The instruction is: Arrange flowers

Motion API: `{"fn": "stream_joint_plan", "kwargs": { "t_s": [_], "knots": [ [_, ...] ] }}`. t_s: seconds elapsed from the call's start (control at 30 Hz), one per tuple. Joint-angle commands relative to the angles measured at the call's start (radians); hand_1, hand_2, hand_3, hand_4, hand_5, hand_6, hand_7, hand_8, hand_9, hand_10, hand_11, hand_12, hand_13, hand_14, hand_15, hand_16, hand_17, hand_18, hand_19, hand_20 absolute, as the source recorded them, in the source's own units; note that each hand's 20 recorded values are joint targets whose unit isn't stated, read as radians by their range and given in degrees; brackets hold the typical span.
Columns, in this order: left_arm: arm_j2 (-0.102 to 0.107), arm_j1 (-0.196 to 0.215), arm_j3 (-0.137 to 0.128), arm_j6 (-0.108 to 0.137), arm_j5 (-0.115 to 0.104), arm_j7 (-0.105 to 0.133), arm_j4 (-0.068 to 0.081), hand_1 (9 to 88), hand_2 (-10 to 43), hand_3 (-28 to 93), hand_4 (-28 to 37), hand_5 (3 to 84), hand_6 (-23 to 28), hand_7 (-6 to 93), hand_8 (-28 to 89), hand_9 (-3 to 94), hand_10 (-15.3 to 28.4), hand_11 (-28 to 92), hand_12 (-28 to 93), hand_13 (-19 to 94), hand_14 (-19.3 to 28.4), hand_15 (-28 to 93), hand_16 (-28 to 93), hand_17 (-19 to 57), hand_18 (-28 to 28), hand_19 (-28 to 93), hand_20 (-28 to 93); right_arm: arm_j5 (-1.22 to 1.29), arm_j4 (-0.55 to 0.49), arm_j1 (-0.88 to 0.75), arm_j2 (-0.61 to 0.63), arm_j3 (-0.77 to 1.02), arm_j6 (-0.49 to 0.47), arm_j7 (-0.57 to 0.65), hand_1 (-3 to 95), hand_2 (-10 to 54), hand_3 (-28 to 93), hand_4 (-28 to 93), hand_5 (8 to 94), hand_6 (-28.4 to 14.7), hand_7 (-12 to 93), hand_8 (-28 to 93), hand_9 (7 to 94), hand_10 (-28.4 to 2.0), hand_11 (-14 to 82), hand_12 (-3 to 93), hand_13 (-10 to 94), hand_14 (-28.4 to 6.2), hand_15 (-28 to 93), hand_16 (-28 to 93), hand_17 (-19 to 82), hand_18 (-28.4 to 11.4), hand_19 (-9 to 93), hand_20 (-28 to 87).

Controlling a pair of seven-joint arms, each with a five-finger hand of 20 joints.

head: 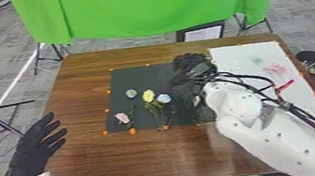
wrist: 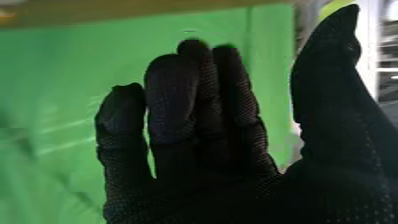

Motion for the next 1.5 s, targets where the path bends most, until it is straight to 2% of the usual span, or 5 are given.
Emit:
{"fn": "stream_joint_plan", "kwargs": {
  "t_s": [0.03, 0.3, 0.9, 1.1, 1.5],
  "knots": [
    [-0.018, 0.022, -0.007, 0.011, 0.0, 0.005, -0.009, 26.7, -1.5, 70, -27.0, 26.5, 4.3, 25.0, -13, 24.5, 12.0, 22, 19, 20, 16.4, 34, 0, -9.5, 22.6, 42, 9, 0.035, 0.082, 0.013, 0.202, 0.129, -0.061, 0.173, 23.5, -8.3, 91, -25, 27.5, -6.7, 38, -16, 30.3, -16.2, 32.0, 26.5, 33, -13.2, 69, 17, 16, -21.5, 74, 52],
    [-0.022, 0.028, -0.011, 0.01, 0.0, 0.005, -0.012, 26.6, -1.5, 70, -27.1, 26.5, 4.2, 25.1, -13, 24.4, 11.9, 22, 19, 21, 16.4, 34, 0, -9.5, 22.5, 42, 9, 0.141, 0.182, -0.027, 0.249, 0.191, -0.094, 0.255, 22.5, -7.4, 89, -24, 13.3, -11.8, 14, -4, 12.9, -17.8, 2.1, 31.6, 13, -17.2, 17, 26, 2, -23.5, 52, 26],
    [-0.015, 0.028, -0.016, 0.001, -0.002, 0.0, -0.011, 26.6, -1.5, 70, -27.0, 26.5, 4.2, 25.0, -13, 24.4, 11.9, 22, 19, 20, 16.4, 34, 0, -9.6, 22.6, 42, 9, 0.138, 0.279, -0.069, 0.258, 0.189, -0.025, 0.253, 35.5, -9.5, 90, -28, 43.5, -6.7, 38, -17, 56.0, -13.2, 28.3, 20.6, 64, -5.3, 44, 21, 25, -18.0, 72, 32],
    [-0.01, 0.027, -0.015, 0.0, -0.003, 0.0, -0.009, 26.7, -1.4, 70, -27.1, 26.5, 4.2, 25.2, -13, 24.4, 11.9, 23, 19, 20, 16.4, 34, 0, -9.6, 22.6, 42, 9, 0.083, 0.264, -0.104, 0.272, 0.193, 0.101, 0.177, 52.6, -9.4, 84, -28, 65.3, 0.4, 51, 2, 85.6, -5.7, 16.9, 46.2, 86, -1.1, 44, 36, 42, -16.8, 81, 41],
    [-0.005, 0.018, -0.009, -0.009, -0.002, -0.003, -0.004, 26.6, -1.2, 70, -27.0, 26.5, 4.3, 25.2, -13, 24.5, 11.9, 23, 18, 20, 16.4, 34, 0, -9.6, 22.6, 42, 9, 0.077, 0.027, -0.056, 0.193, 0.097, 0.226, -0.027, 50.8, -9.5, 87, -24, 70.5, -0.2, 50, -1, 89.8, -5.4, 15.9, 49.7, 87, -1.5, 47, 36, 42, -18.0, 83, 43]
  ]
}}
